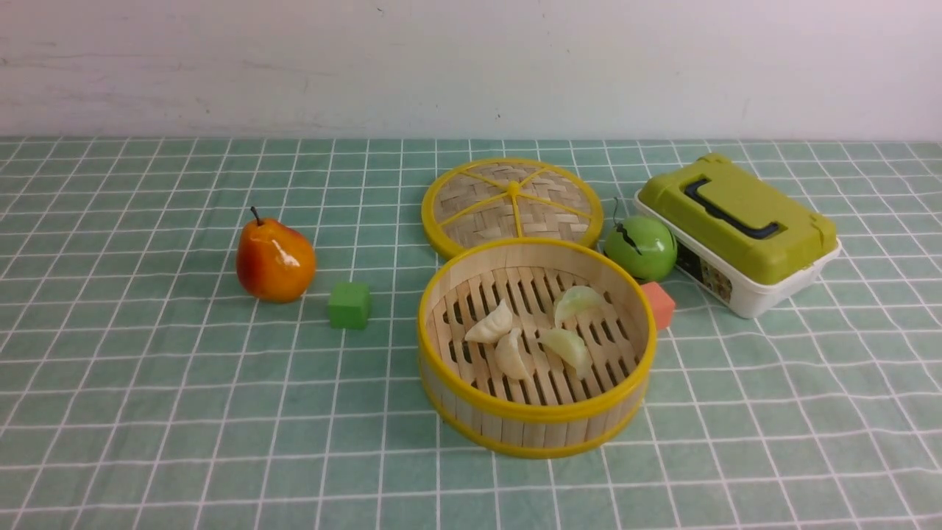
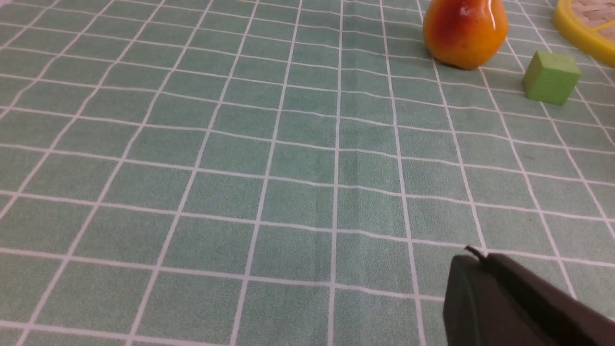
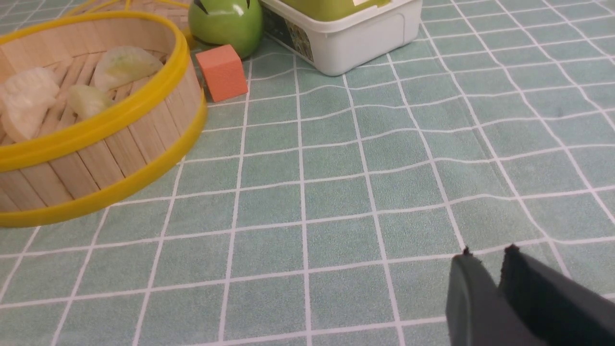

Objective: Put the dumplings into the steamer on the table with the blue tablecloth.

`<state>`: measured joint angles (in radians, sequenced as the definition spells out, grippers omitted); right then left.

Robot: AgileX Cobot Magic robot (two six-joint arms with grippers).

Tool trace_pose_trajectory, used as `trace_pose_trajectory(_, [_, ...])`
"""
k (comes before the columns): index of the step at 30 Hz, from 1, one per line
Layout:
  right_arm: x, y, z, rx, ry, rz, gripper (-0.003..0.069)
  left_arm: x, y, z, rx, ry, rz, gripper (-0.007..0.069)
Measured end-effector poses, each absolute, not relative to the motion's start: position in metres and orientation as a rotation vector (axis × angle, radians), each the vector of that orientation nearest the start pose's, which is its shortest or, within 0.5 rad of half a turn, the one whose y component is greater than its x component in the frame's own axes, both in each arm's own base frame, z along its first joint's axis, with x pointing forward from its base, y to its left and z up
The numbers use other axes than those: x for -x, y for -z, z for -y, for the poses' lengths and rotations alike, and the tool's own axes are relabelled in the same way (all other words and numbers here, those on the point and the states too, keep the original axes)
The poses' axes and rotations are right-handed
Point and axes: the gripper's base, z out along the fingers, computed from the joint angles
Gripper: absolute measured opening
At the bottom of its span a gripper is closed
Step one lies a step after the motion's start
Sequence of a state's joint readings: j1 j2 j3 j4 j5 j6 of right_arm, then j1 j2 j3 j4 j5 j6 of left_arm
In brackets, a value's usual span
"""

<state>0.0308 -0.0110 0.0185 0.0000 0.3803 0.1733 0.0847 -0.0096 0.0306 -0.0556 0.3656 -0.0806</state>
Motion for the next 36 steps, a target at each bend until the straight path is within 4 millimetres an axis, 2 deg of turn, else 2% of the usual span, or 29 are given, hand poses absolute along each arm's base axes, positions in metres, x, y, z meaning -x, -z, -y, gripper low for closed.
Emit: trace_pose_trajectory(36, [-0.0523,-0.1734,-0.0016,-0.133,-0.14,-1.869,0.0135,-0.0529,-0.1705,-0.0027,0.189,0.052,-1.86,0.0017])
